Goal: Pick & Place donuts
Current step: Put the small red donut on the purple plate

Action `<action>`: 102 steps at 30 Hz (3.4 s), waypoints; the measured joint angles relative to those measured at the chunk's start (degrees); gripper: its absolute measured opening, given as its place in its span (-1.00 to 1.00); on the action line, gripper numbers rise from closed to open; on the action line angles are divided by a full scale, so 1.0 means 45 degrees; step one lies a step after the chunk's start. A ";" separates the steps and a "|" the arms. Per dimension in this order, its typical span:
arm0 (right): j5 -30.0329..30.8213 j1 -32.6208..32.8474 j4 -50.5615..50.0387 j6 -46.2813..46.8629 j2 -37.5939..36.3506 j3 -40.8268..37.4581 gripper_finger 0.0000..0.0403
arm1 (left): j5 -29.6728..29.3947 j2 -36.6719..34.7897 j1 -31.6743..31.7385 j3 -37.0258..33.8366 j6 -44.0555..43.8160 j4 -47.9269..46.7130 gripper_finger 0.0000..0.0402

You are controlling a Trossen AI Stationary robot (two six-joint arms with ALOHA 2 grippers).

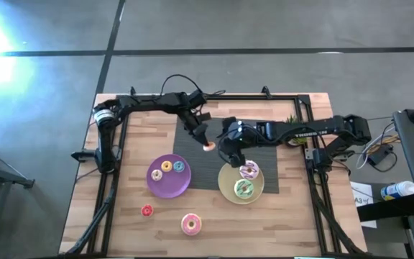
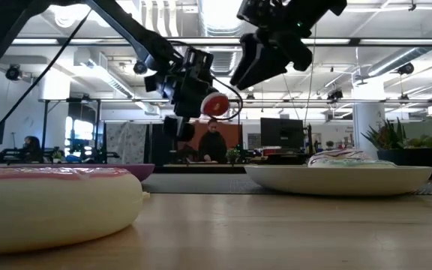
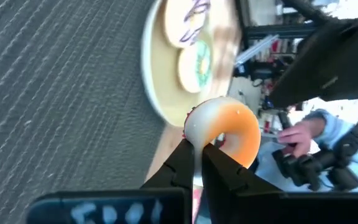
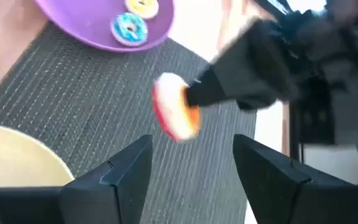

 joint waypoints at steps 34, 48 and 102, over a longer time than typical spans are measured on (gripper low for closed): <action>0.0346 0.0048 -0.0083 0.1370 0.0355 -0.0010 -0.93 | -0.2170 -0.0235 -0.0579 0.0002 -0.2041 0.2648 -0.76; -0.0877 -0.0346 0.0161 0.9441 0.0412 0.0005 -0.89 | -1.2865 -0.4600 -0.1702 -0.0525 0.1538 -0.2144 -0.35; -0.3647 0.0452 -0.4561 1.3390 1.0503 1.0980 0.04 | -2.2080 -1.4562 -0.9802 -0.7420 -0.3869 -0.2955 -0.35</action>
